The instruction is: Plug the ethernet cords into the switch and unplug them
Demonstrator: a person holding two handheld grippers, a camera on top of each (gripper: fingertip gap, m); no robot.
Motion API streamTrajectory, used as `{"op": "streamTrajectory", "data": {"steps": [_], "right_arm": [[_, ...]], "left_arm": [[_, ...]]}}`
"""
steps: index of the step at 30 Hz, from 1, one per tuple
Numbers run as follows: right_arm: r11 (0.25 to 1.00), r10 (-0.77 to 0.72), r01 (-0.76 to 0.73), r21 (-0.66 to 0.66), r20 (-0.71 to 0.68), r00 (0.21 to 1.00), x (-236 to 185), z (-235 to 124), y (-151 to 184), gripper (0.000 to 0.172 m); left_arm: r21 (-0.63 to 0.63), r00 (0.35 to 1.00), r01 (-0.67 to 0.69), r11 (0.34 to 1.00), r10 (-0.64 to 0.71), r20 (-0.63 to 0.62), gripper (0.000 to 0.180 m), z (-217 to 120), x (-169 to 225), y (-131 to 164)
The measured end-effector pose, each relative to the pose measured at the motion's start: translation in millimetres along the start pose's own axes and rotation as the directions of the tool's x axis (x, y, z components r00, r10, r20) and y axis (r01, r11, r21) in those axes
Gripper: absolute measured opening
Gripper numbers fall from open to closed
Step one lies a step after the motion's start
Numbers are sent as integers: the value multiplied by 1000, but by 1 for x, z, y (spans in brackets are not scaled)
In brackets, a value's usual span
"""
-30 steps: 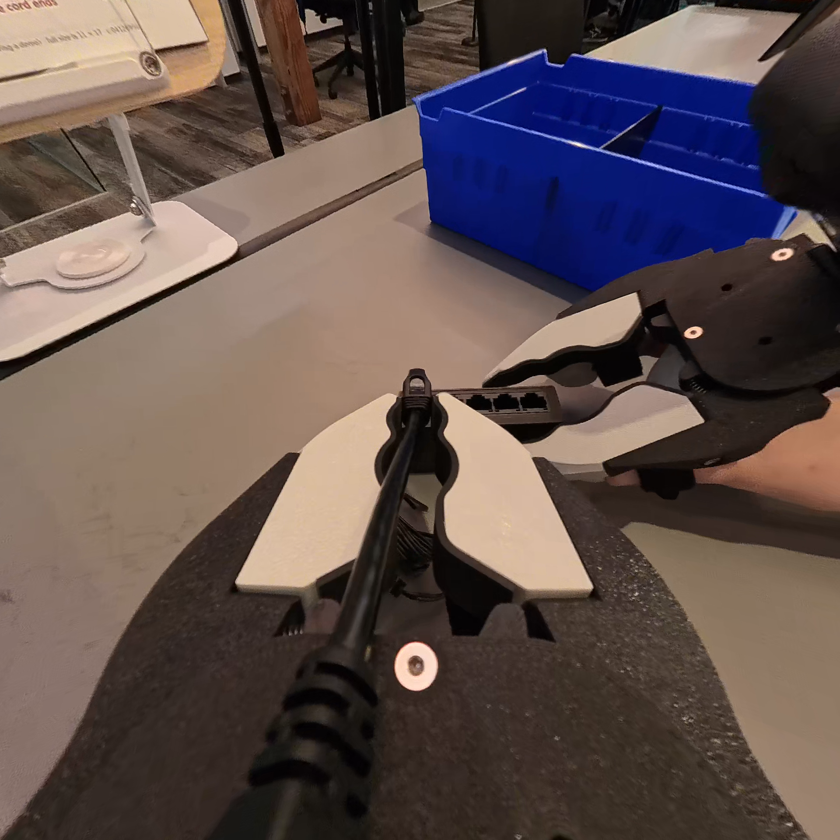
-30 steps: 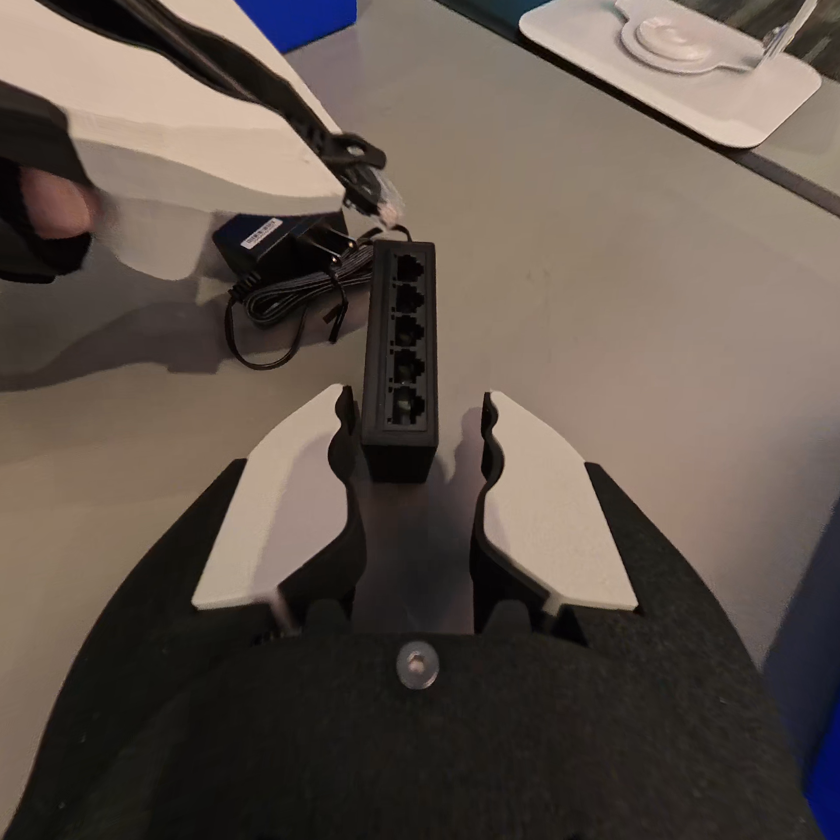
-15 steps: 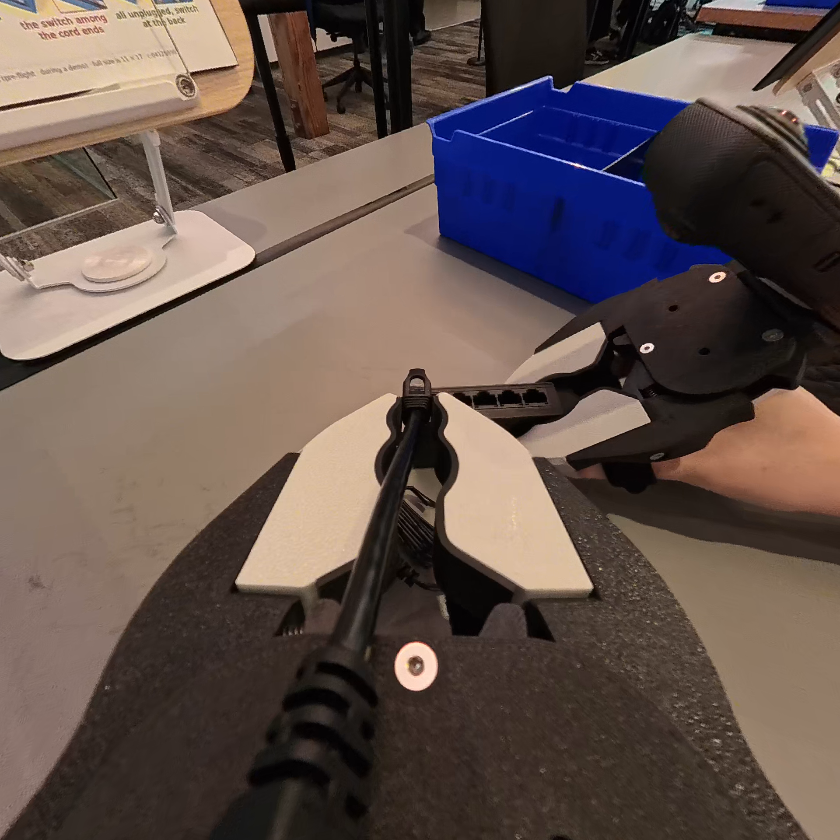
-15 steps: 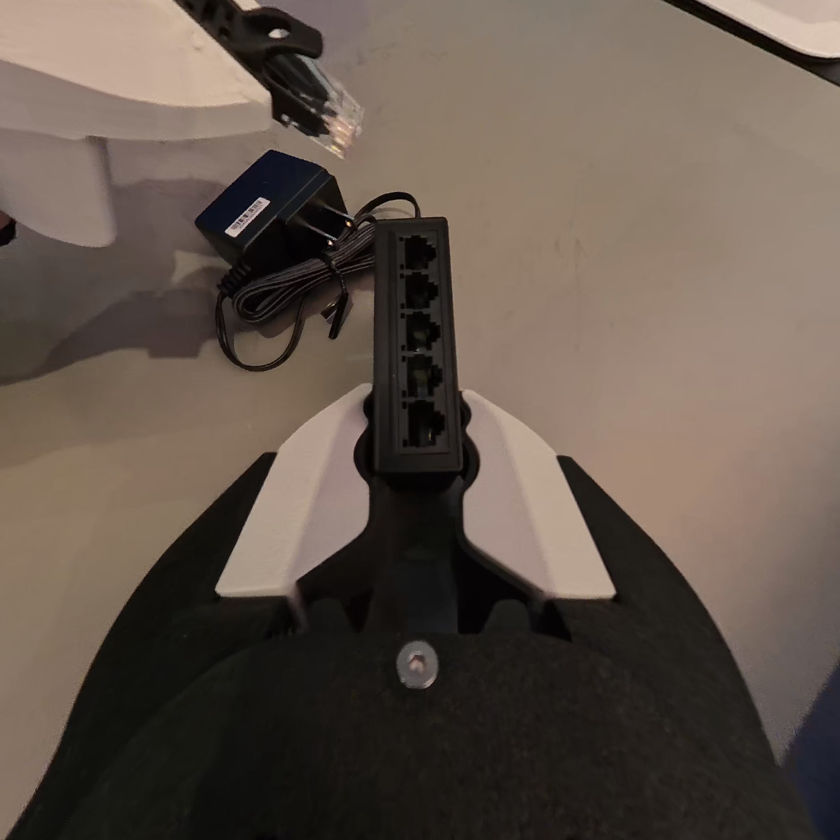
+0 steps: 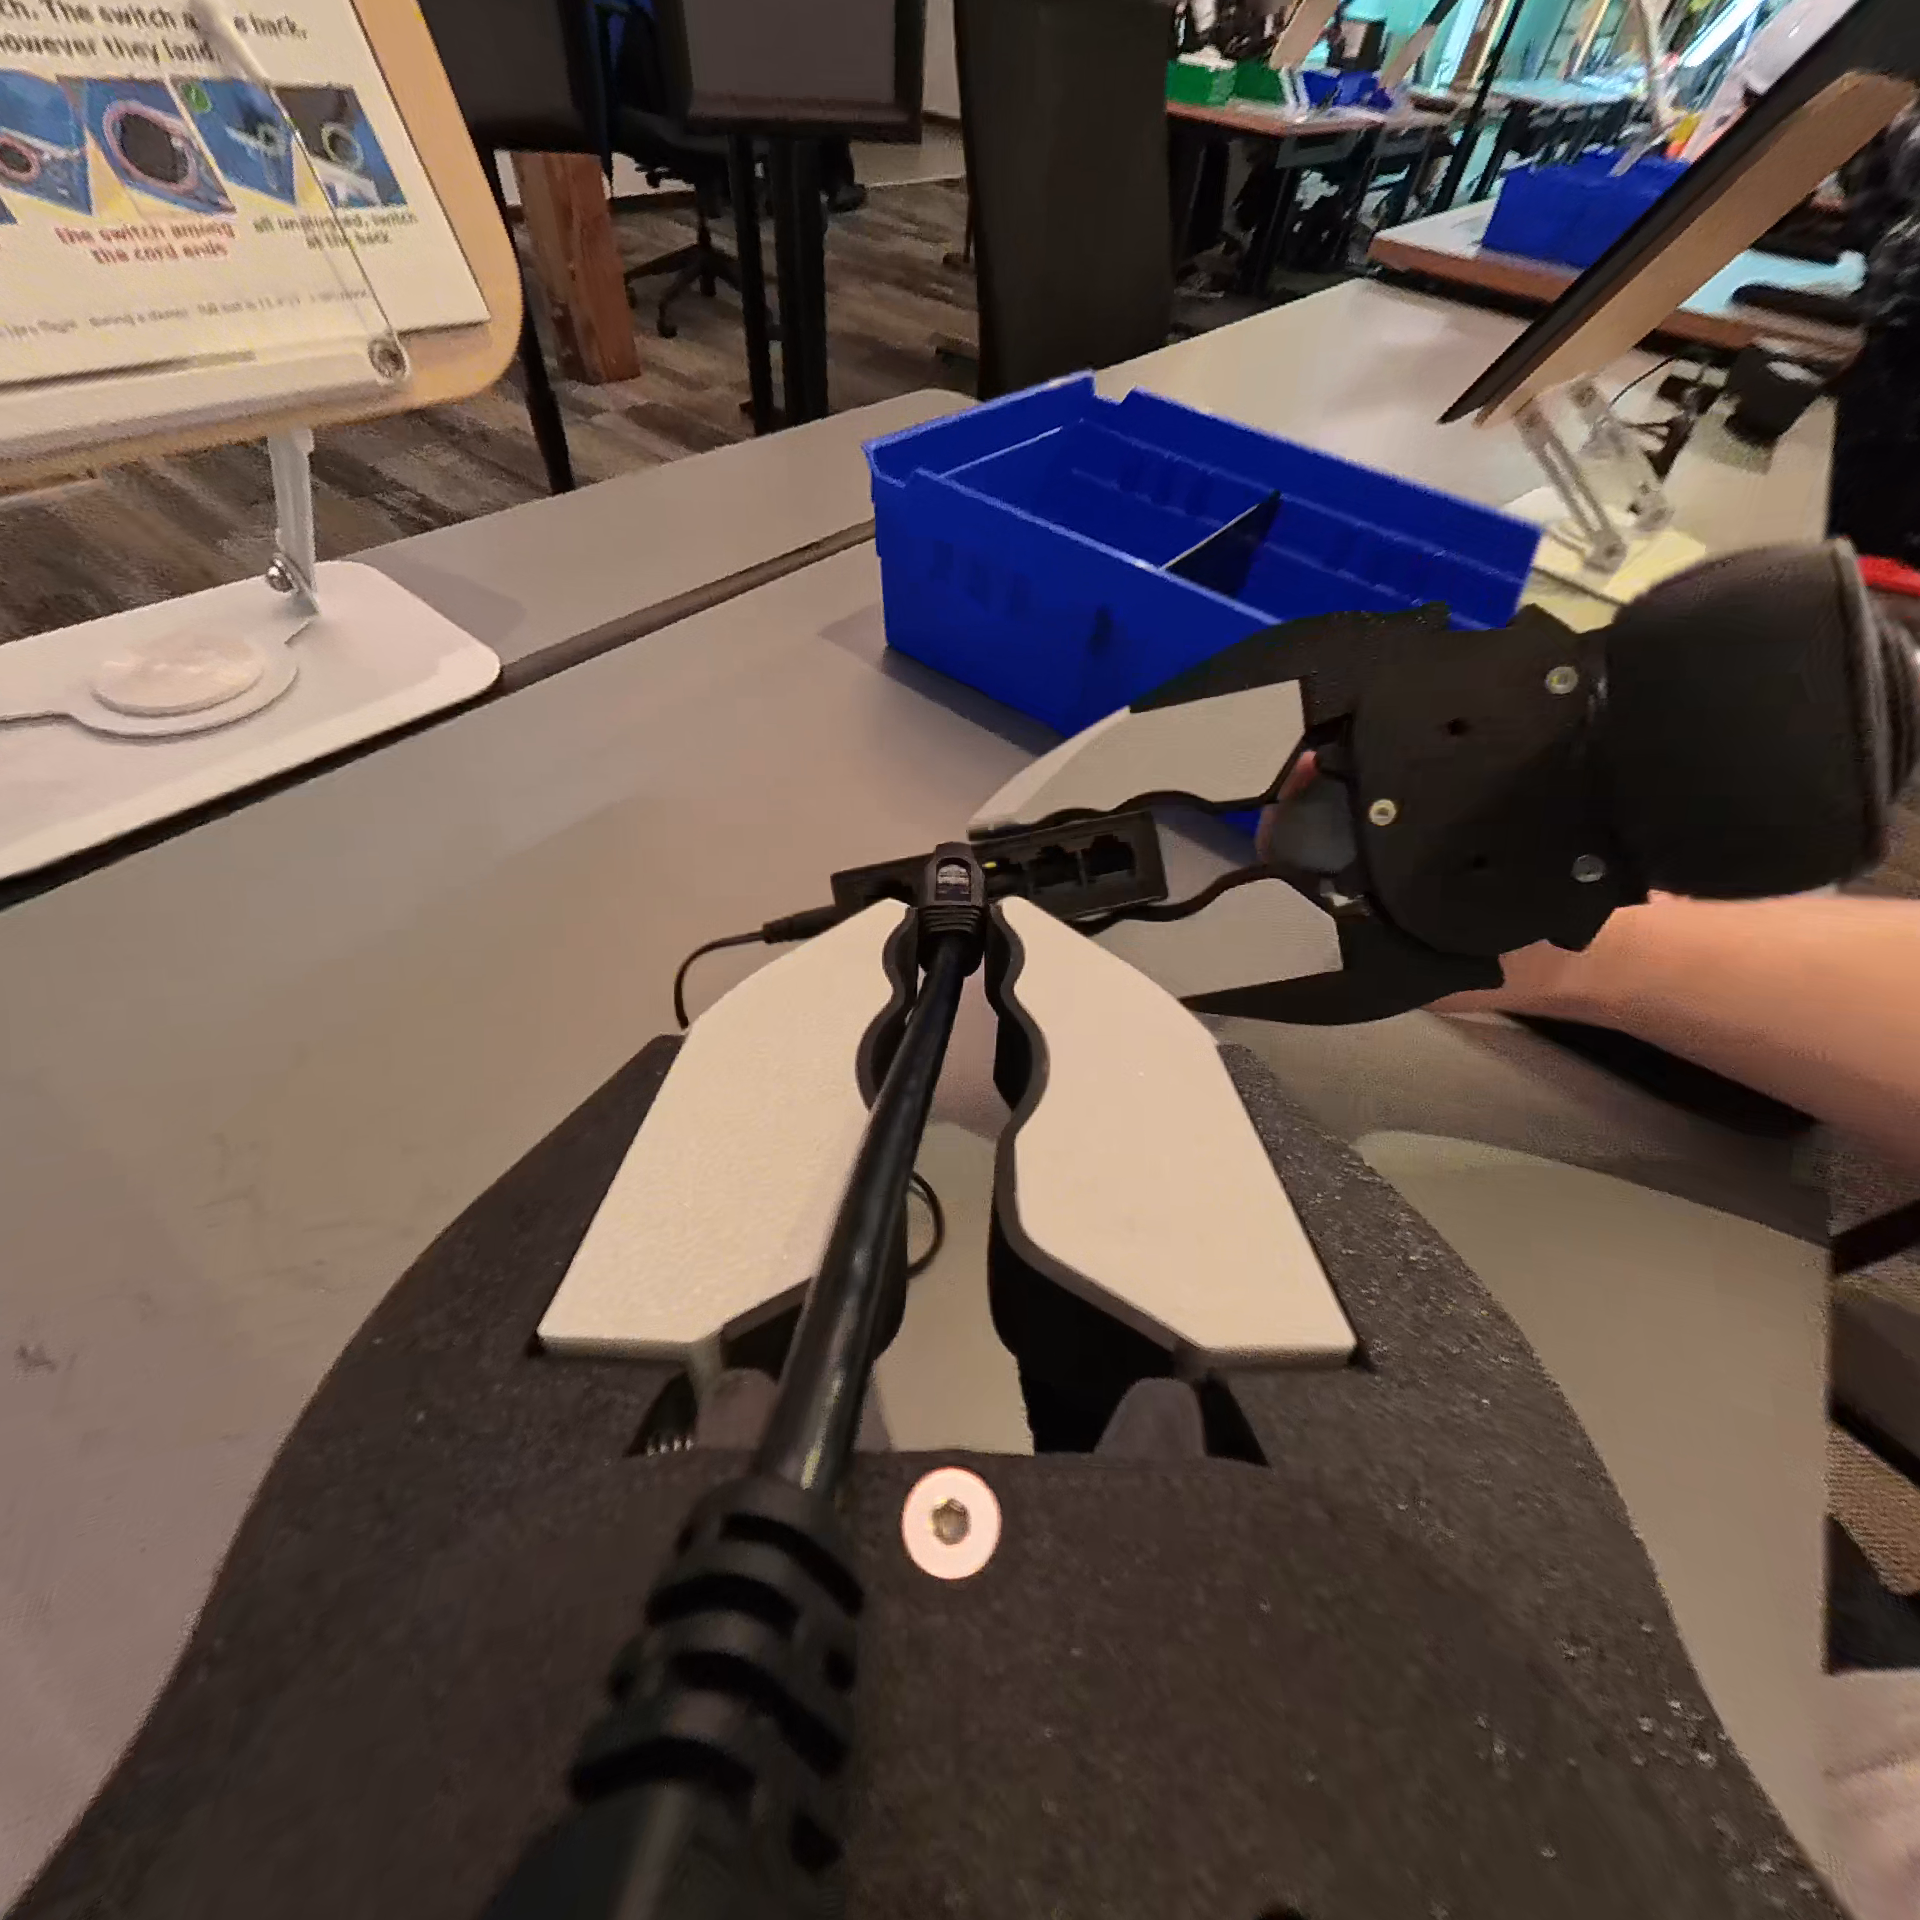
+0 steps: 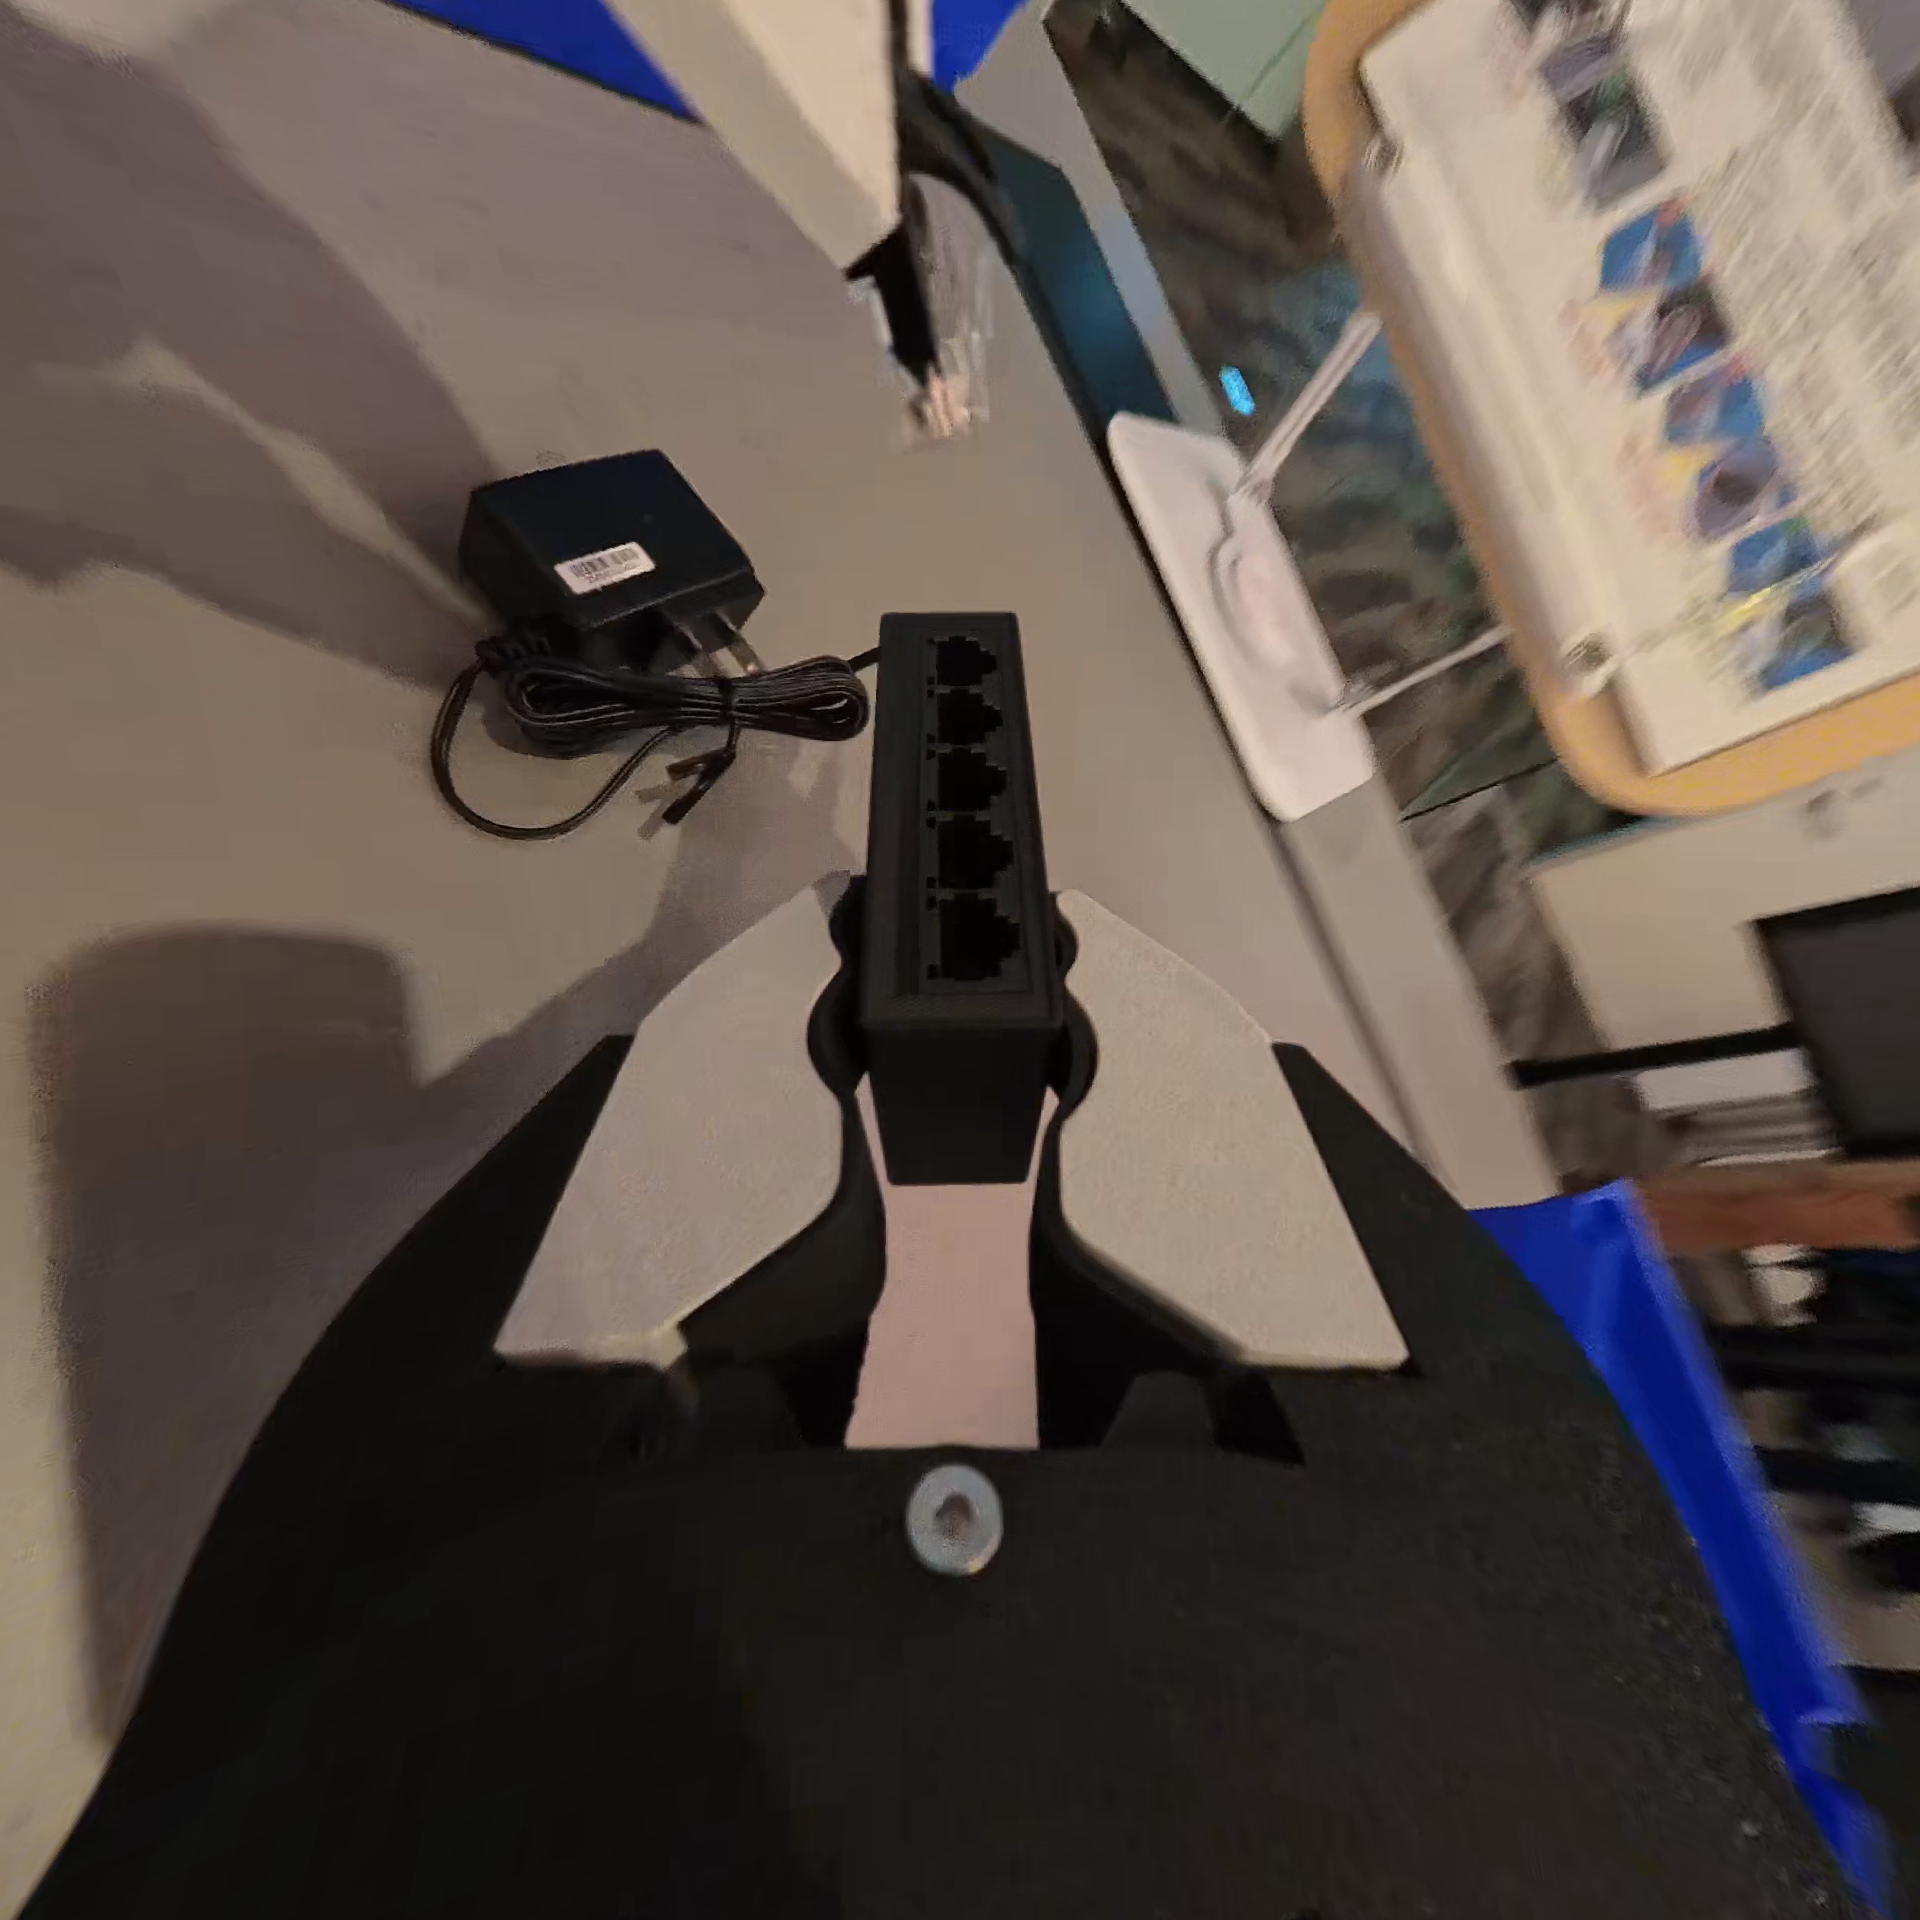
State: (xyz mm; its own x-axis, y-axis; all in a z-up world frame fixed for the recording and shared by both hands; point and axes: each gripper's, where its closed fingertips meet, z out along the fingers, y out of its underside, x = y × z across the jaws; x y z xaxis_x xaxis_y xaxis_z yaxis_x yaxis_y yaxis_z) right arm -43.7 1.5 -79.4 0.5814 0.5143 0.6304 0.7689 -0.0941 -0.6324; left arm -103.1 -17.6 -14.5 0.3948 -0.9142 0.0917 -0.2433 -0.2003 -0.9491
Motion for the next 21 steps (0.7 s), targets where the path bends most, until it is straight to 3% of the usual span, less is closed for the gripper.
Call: {"op": "streamTrajectory", "data": {"steps": [4, 9, 14, 21], "right_arm": [[981, -185, 188, 54, -46, 982, 23, -14, -22, 29], [940, -301, 309, 142, -79, 950, 59, -29, -50, 29], [932, -290, 295, 212, -55, 956, 78, -37, -71, 29], [917, -297, 291, 272, -21, 955, 62, -44, -84, 29]], "left_arm": [[45, 1000, 6, 999, -5, -23, 11, -20, 5, -24], [93, 1000, -13, 996, 14, -11, 11, -44, 7, -55], [107, 999, -43, 993, 40, 31, 11, -47, 5, -64], [134, 999, 3, 991, -7, 35, 11, -37, -3, -61]]}}
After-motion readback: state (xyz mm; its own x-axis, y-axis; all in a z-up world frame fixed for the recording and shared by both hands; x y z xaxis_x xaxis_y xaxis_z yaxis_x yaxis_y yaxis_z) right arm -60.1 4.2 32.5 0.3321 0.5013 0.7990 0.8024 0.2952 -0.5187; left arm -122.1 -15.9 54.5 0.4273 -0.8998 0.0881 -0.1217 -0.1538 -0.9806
